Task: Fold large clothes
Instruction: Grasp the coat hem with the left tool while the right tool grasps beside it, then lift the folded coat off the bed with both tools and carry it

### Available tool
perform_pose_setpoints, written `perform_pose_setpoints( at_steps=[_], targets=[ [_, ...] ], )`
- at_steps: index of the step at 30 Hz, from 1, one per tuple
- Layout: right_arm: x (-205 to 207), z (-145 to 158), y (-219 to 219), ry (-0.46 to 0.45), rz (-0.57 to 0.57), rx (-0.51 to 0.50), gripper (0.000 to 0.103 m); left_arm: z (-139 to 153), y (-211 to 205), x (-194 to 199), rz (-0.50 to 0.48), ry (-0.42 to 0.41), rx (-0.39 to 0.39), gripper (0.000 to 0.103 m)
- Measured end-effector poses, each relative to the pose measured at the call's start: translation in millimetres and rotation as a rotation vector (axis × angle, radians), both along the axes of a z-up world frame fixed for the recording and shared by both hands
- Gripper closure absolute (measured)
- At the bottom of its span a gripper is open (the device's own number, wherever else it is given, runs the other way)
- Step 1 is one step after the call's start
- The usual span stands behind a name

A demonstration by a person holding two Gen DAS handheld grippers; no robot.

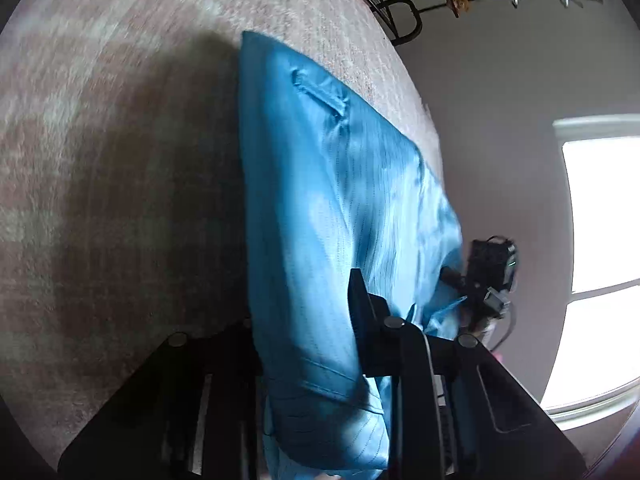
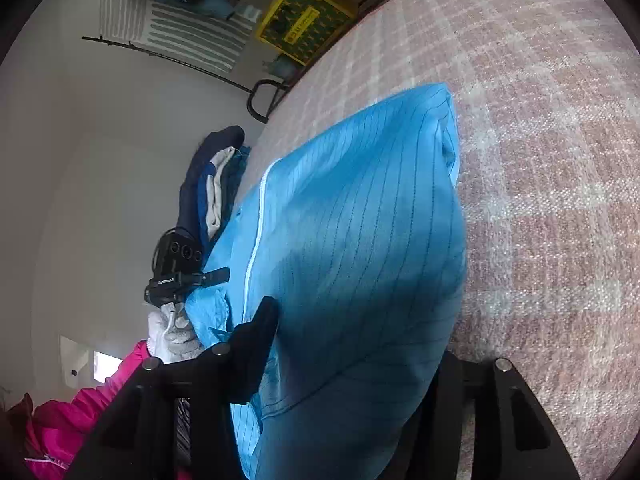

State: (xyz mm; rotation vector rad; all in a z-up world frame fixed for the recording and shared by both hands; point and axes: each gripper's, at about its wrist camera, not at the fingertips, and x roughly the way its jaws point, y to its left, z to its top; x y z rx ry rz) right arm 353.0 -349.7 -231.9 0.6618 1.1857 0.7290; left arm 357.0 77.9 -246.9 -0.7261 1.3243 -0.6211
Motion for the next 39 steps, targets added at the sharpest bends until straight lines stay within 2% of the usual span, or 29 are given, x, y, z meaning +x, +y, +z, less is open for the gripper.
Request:
perform_pose_setpoints(
  at_steps=[2,5,7,10,17,23,30,39],
  targets=[
    [-0.1,1.5,6.4,0.008,-0.005,-0.057,0.074,9.6,-9.5,-3.9,-0.017,-0.06,0.086,0.086],
    [-2.0,12.9,19.8,-0.017,-0.002,-0.167,0.086,27.4,-25.6,-12.4,-0.048,-0.163,0.21,0.089],
    [-7.2,24.2,29.9,-0.044,0.003,-0.247,0.091,39.9,-35.0,-19.6,-0.071,-0.237,0.28,0.091],
    [-16.5,43.7,46.8,-0.102,0.019,-0.372,0.095,52.7,-40.6,-27.4,-0.08,-0.296,0.321,0.094],
    [-39.7,88.8,82.2,-0.233,0.029,-0.525,0.098,78.5,-43.5,-50.4,-0.086,-0.385,0.369,0.095],
    [-56.7,115.6,112.7,-0.296,0.051,-0.567,0.098,98.6,-19.9,-68.4,-0.053,-0.425,0.36,0.096],
    [-64.4,154.9,160.0,-0.391,0.102,-0.581,0.098,136.9,32.4,-92.2,0.027,-0.468,0.362,0.096],
    [-41.6,220.7,258.1,-0.534,0.176,-0.574,0.098,215.3,121.9,-93.4,0.121,-0.594,0.434,0.096]
  ],
)
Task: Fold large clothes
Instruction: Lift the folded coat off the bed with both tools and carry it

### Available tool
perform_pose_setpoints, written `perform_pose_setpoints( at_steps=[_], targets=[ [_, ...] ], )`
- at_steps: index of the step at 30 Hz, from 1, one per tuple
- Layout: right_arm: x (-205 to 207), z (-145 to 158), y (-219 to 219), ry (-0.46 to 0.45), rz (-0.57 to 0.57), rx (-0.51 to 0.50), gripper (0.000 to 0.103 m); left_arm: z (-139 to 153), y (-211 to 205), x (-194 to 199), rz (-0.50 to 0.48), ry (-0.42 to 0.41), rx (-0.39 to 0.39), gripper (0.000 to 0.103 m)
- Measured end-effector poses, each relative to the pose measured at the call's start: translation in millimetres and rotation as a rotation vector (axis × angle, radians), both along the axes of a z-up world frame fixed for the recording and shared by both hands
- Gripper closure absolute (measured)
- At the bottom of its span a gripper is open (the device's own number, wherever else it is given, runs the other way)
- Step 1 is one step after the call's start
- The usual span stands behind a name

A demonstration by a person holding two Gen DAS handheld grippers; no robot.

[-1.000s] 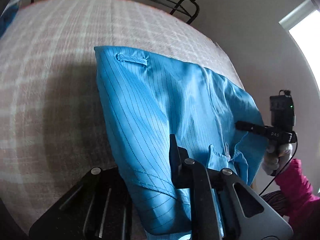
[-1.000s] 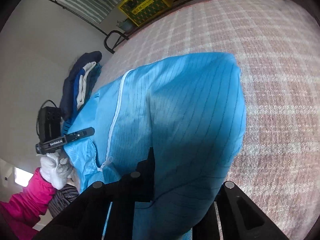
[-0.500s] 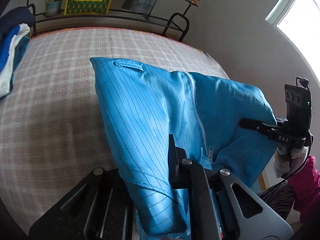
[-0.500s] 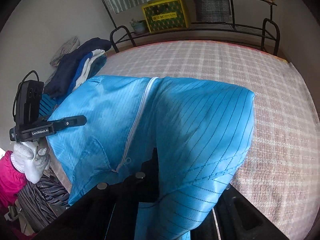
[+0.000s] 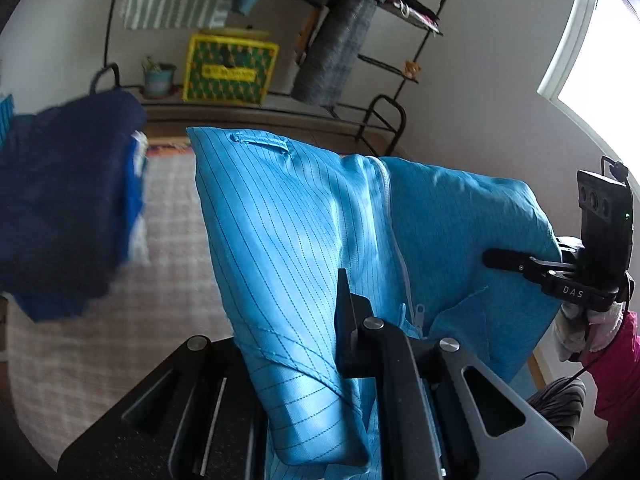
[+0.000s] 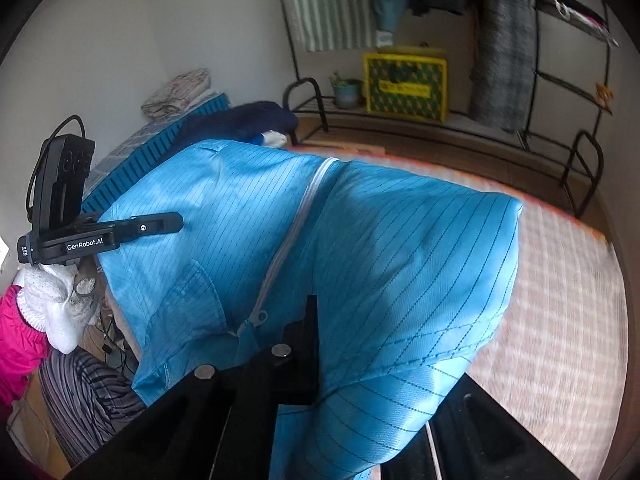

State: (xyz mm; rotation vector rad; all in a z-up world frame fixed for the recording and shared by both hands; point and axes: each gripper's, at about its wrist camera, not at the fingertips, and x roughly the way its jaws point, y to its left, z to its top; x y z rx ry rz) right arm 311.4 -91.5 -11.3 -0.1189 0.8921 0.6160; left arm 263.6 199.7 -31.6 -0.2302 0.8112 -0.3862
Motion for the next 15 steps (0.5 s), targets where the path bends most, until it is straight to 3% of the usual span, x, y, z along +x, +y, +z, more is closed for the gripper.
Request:
perform_pose_setpoints(
  at_steps=[10,15],
  targets=[
    [57.6,55.0,147.6,-0.107,0.126,0.019,0.098,63.5,135.9,38.6,0.178,-0.092,0.016,0.096],
    [87.2,52.4,218.5,-0.116,0.164,0.051,0.098,74.4,195.1,64.1,0.269,-0.116,0.054,0.096]
  ],
)
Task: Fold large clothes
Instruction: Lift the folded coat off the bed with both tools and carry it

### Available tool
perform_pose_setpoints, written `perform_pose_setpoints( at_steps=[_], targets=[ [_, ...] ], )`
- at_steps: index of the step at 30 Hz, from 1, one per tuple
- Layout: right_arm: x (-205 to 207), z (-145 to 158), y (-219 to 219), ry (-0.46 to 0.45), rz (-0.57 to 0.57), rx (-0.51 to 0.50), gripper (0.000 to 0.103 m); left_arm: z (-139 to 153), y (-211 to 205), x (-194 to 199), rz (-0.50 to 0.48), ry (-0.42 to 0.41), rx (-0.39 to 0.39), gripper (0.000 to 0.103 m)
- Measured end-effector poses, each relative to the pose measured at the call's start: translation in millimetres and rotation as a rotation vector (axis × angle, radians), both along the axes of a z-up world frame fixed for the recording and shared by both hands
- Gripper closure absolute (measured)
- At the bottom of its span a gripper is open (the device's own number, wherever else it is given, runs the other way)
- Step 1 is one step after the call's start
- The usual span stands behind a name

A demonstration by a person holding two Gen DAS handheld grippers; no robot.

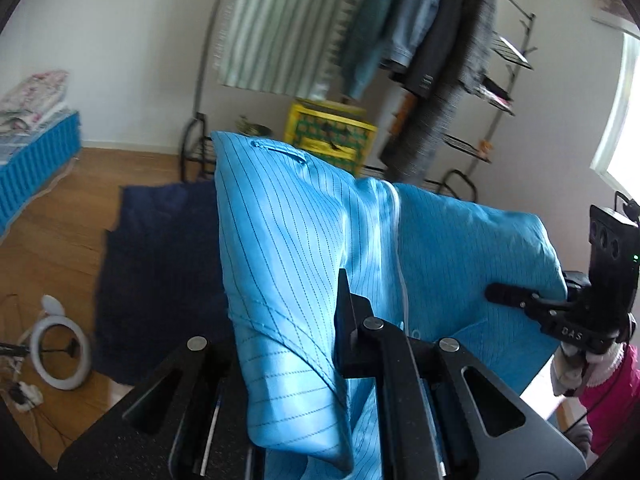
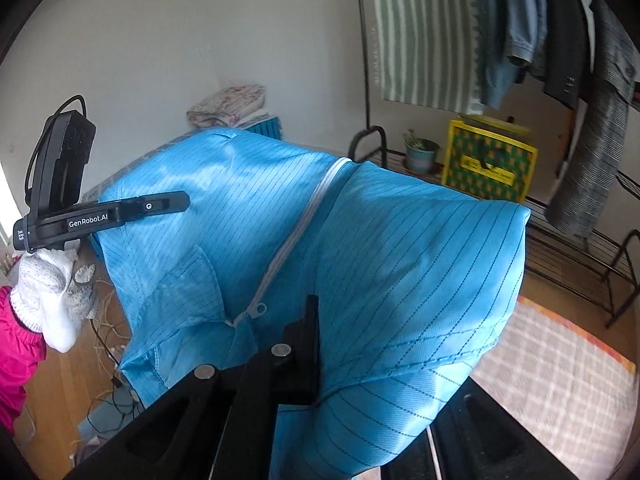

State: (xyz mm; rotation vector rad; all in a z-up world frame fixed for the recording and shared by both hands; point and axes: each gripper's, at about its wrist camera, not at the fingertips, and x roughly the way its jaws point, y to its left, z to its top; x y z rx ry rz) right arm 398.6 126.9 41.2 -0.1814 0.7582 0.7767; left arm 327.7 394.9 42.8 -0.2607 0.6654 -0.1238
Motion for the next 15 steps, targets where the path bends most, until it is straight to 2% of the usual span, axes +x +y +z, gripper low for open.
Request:
perform_pose_setpoints(
  at_steps=[5,12,15],
  targets=[
    [27.0,-11.1,68.9,-0.028,0.038,-0.004,0.098,1.6,44.0,34.4,0.076,-0.003,0.055,0.096],
    [64.6,-19.7,127.0,-0.039,0.027,0.007,0.098,-1.5,94.3,83.7,0.166,-0.008,0.12,0.096],
    [75.9,-27.5,146.9,-0.051,0.031,-0.022,0.098,-15.3,113.9,93.7,0.199,0.005,0.099,0.096]
  ],
)
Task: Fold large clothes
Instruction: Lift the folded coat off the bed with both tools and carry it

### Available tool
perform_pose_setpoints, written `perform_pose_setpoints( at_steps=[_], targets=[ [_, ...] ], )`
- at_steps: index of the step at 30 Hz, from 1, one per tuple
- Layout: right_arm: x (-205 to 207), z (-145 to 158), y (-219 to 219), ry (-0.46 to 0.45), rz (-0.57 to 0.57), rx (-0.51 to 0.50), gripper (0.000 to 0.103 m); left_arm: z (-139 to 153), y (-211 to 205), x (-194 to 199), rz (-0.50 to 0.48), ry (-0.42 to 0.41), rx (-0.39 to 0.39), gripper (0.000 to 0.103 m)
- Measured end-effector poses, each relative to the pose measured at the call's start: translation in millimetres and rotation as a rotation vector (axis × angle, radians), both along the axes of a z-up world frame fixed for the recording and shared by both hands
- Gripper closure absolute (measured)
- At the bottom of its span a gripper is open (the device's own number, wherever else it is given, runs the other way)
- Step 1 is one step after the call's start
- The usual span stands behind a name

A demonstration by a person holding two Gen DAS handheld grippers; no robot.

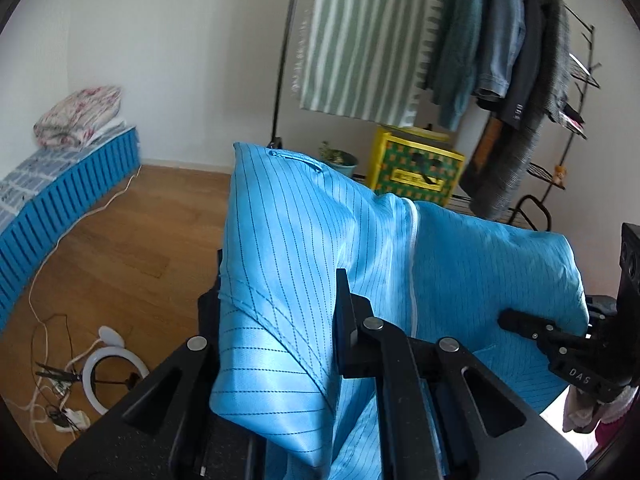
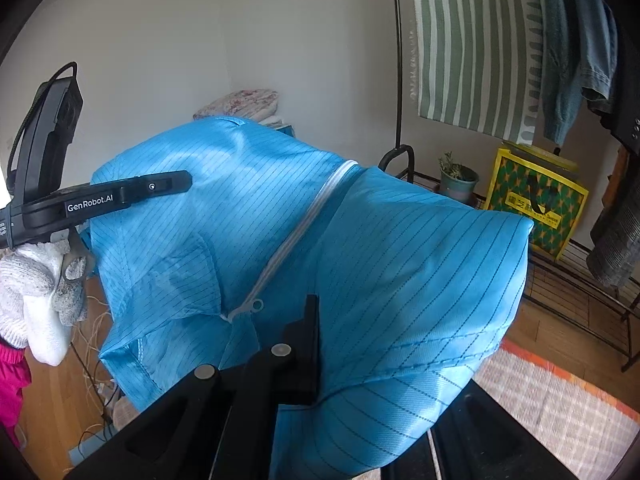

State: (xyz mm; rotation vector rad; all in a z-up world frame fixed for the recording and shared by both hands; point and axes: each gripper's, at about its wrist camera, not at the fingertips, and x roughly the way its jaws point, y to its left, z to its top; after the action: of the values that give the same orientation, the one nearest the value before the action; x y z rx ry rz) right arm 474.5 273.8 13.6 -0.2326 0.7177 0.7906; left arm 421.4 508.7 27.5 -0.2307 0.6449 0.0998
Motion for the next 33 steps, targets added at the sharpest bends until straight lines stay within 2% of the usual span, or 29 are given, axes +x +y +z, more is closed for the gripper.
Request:
perform_pose_setpoints(
  at_steps=[5,8,13,19,27,33],
  targets=[
    [18.7,-20.3,31.1,-0.029,0.026,-0.091,0.098,-35.3,23.8,9.1,0.079,0.041,-0.029,0.096],
    [29.4,-37.5,44.6,-0.023,0.029,-0.133,0.098,-59.1,32.2,11.9,0.111,0.078,-0.012,0.096],
    [46.2,-64.7,51.7,0.039,0.021,-0.133,0.098,-85.9,44.7,16.3,0.131,0.122,-0.013,0.096],
    [55.6,-79.4,35.7,0.134,-0.006,-0.06,0.098,-94.5,46.5,28.1,0.125,0.122,0.002,0.096],
    [57.9,-86.6,25.0,0.137,-0.038,-0.069,0.098,-97.8,37.1,37.1,0.123,0.133,0.024,0.095],
    [55.6,-85.6,21.9,0.12,-0.048,-0.088,0.096,-94.9,36.9,39.9,0.155,0.14,0.033,0.087]
  ],
)
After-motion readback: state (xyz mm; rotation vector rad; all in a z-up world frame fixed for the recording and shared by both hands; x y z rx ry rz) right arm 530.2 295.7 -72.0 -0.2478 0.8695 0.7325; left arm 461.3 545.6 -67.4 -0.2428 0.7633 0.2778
